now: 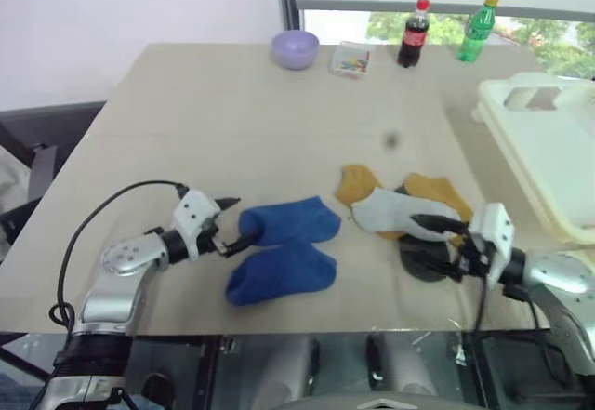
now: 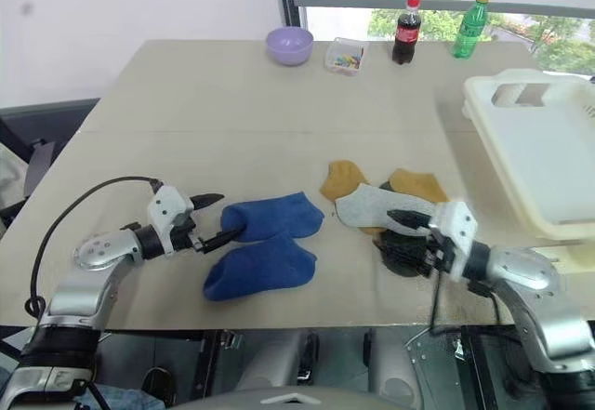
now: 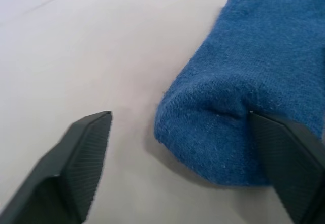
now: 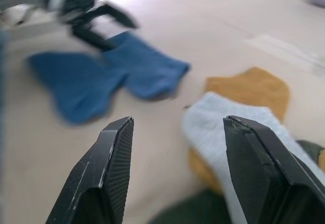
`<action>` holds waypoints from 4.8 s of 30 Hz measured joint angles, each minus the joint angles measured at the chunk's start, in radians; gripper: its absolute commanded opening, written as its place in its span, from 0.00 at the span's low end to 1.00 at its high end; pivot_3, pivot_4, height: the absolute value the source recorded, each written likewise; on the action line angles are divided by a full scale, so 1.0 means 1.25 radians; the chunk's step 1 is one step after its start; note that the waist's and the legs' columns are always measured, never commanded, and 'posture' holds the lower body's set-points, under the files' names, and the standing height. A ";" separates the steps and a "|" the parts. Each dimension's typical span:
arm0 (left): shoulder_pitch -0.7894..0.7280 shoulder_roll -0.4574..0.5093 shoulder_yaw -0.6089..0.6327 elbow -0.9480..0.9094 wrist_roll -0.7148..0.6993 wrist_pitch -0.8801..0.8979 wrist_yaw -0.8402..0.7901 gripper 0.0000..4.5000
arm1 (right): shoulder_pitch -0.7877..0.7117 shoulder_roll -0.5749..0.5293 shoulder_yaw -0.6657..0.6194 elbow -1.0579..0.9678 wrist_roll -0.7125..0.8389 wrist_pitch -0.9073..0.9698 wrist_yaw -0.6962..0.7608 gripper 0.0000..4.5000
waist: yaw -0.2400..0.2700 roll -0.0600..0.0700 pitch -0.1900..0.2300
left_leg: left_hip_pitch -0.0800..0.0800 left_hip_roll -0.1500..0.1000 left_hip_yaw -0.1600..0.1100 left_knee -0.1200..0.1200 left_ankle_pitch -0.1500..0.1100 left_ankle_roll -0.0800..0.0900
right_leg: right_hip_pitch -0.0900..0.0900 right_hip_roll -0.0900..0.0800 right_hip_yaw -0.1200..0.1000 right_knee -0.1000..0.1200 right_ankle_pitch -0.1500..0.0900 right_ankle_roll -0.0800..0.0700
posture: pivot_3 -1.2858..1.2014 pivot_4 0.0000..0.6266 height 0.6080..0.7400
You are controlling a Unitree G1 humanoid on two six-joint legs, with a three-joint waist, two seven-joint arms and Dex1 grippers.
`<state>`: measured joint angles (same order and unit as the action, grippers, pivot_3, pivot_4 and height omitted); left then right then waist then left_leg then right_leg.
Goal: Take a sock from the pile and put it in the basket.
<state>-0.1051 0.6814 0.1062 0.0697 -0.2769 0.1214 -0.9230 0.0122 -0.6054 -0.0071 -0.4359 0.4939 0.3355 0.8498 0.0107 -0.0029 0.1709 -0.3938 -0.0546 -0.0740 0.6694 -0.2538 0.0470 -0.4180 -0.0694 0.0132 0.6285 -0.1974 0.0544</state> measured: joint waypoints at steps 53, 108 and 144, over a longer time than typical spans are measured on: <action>0.357 0.026 0.205 -0.426 -0.370 0.378 0.027 0.00 | -0.324 0.234 0.114 -0.063 0.222 0.757 -0.269 0.00 | -0.023 0.001 -0.003 | -0.005 0.000 0.000 -0.006 0.001 -0.002 | -0.009 0.000 0.000 0.002 -0.001 -0.004 | 0.52 0.24 0.96; 0.235 -0.076 0.003 -0.297 -0.044 0.126 0.147 0.00 | -0.220 0.184 0.067 -0.084 0.200 0.669 -0.355 0.55 | -0.019 0.003 -0.005 | -0.003 0.000 0.001 -0.006 0.002 -0.002 | -0.007 0.001 -0.002 -0.001 -0.002 0.000 | 0.52 0.24 0.96; 0.191 -0.082 -0.006 -0.299 -0.091 0.189 0.136 0.98 | -0.463 0.238 0.400 0.444 -0.282 -0.063 0.066 0.55 | -0.019 0.003 -0.004 | -0.003 0.003 0.000 -0.007 0.003 -0.006 | -0.008 0.005 -0.002 0.000 0.002 -0.004 | 0.52 0.24 0.96</action>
<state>0.1336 0.5784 0.0990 -0.3036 -0.3909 0.3571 -0.7533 -0.5665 -0.3078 0.4929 0.1192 0.1408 0.2570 0.9323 -0.0127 0.0005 0.1652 -0.3971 -0.0514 -0.0740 0.6612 -0.2494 0.0399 -0.4279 -0.0634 0.0102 0.6281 -0.1946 0.0489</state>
